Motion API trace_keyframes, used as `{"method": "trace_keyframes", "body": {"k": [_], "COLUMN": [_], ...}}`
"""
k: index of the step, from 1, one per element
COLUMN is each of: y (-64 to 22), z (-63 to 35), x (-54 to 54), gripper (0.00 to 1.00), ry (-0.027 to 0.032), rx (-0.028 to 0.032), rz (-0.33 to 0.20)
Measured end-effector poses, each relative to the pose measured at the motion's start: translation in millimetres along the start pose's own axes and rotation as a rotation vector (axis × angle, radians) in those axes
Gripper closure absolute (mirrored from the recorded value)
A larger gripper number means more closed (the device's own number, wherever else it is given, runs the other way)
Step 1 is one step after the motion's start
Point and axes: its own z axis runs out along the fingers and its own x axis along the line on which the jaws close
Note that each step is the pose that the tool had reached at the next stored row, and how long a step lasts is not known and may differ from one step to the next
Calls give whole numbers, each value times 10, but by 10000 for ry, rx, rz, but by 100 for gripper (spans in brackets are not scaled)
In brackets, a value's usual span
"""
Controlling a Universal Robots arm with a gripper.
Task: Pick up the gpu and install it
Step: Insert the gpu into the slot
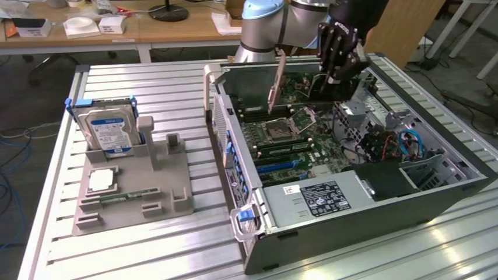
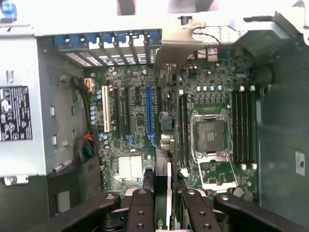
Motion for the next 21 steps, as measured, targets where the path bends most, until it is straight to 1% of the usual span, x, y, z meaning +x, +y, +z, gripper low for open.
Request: {"method": "trace_keyframes", "body": {"k": [6,10,11,13,14,15,16,18,21], "y": [0,3,4,3,5,5,4,4,3], "z": [9,11,10,16,19,21,26,49,85], "x": [1,-1,-1,-1,-1,-1,-2,-2,-3], "gripper": [73,73,73,73,73,73,73,73,73], "ry": [28,26,26,22,24,24,22,21,21], "rx": [8,17,51,75,154,203,210,247,252], "rz": [-1025,-1051,-1051,-1052,-1050,-1049,-1051,-1050,-1050]}}
